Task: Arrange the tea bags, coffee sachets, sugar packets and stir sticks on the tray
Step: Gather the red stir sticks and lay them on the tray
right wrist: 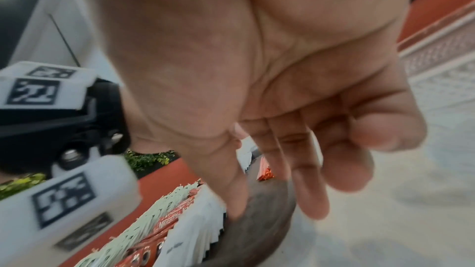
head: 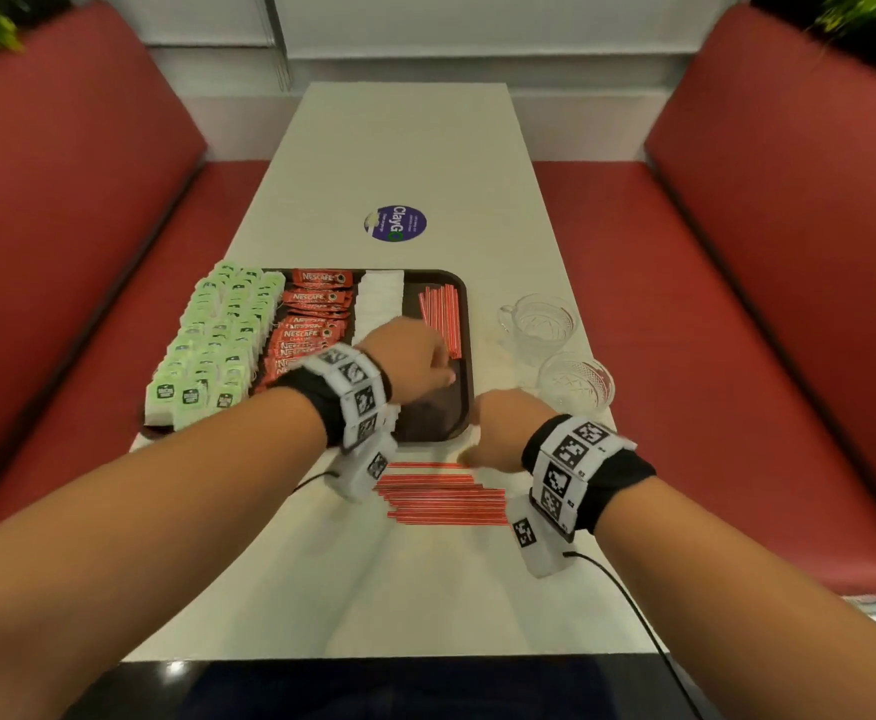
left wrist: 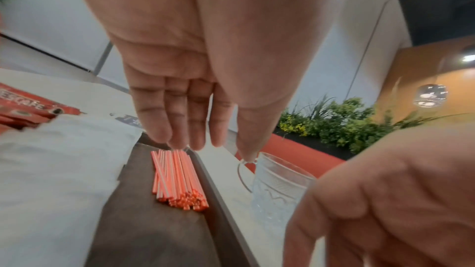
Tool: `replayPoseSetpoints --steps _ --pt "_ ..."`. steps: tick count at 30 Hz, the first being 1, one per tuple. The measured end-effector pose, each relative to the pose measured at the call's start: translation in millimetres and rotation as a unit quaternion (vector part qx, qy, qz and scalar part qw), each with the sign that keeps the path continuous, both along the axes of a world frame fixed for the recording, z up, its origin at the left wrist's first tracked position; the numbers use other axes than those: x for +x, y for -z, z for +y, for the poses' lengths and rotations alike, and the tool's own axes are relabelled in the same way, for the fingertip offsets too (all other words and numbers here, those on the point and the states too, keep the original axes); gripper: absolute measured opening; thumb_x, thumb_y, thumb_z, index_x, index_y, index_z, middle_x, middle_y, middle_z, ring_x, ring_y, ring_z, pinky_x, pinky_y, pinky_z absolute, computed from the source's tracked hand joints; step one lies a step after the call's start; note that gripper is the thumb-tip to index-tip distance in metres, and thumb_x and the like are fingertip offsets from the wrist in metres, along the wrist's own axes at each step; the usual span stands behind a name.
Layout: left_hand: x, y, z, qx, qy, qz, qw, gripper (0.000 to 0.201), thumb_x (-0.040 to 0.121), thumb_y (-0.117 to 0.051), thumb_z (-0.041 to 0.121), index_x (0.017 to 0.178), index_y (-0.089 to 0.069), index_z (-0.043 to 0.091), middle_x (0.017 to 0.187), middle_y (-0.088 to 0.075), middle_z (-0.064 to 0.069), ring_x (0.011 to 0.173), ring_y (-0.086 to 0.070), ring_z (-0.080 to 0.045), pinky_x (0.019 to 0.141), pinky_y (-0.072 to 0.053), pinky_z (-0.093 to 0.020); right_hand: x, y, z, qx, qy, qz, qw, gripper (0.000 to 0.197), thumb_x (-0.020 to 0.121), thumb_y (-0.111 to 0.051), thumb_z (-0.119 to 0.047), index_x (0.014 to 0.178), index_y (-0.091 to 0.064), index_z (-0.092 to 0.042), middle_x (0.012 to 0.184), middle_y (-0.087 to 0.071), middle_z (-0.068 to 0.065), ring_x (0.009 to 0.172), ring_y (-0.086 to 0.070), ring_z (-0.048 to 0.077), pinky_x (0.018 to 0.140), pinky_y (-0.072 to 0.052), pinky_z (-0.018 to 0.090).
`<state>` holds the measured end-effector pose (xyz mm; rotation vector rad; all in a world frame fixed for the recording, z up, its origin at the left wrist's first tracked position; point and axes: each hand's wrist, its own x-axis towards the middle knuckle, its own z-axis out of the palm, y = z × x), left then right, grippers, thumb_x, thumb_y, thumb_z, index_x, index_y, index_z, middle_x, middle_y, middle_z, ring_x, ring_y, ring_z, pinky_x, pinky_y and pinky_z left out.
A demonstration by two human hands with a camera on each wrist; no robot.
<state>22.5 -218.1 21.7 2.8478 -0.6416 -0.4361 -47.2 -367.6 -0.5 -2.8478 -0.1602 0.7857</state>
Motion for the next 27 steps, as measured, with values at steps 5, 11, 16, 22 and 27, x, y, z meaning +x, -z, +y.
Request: replayPoseSetpoints --steps 5,11,16,22,27 --pt "-54.2 21.3 21.4 0.074 0.053 0.036 0.995 0.035 0.087 -0.065 0.053 0.106 -0.069 0.024 0.101 -0.067 0.005 0.09 -0.063 -0.015 0.08 -0.053 -0.031 -28.7 14.9 -3.6 -0.035 -0.045 -0.005 0.998 0.08 0.07 -0.086 -0.039 0.137 -0.048 -0.018 0.124 -0.055 0.007 0.111 -0.056 0.027 0.093 -0.052 0.042" --pt "-88.8 55.7 37.9 0.165 0.08 0.004 0.983 0.069 0.07 -0.066 0.076 0.111 -0.06 0.02 0.106 -0.06 -0.001 0.097 -0.058 -0.023 0.085 -0.053 -0.04 -39.3 31.2 -7.5 -0.048 -0.063 -0.013 0.997 0.109 0.063 -0.092 -0.031 0.15 -0.028 -0.022 0.134 -0.044 0.011 0.122 -0.049 0.032 0.1 -0.048 0.047" --pt "-101.5 70.4 35.1 0.107 0.086 -0.006 0.991 0.059 0.08 -0.069 0.061 0.118 -0.059 0.017 0.112 -0.056 -0.004 0.105 -0.054 -0.023 0.092 -0.049 -0.037 -39.5 37.8 -2.1 0.003 -0.083 -0.038 0.996 0.077 0.072 -0.086 -0.035 0.139 -0.049 -0.027 0.13 -0.046 0.005 0.118 -0.049 0.026 0.101 -0.044 0.039" --pt "-105.6 68.4 26.1 0.087 0.094 0.025 0.991 0.026 0.091 -0.062 0.038 0.107 -0.068 0.018 0.1 -0.066 -0.007 0.093 -0.063 -0.028 0.08 -0.052 -0.038 -41.9 39.6 16.4 -0.007 -0.087 -0.051 0.995 0.024 0.086 -0.072 -0.035 0.104 -0.074 -0.019 0.098 -0.069 0.006 0.093 -0.063 0.026 0.08 -0.05 0.034" --pt "-107.3 74.9 28.8 0.114 0.086 0.022 0.99 0.029 0.098 -0.053 0.035 0.11 -0.065 0.011 0.106 -0.065 -0.012 0.098 -0.062 -0.03 0.08 -0.045 -0.036 -49.5 48.5 25.3 -0.023 -0.077 -0.049 0.996 0.028 0.091 -0.066 -0.037 0.1 -0.071 -0.012 0.095 -0.069 0.01 0.087 -0.064 0.029 0.079 -0.053 0.037"
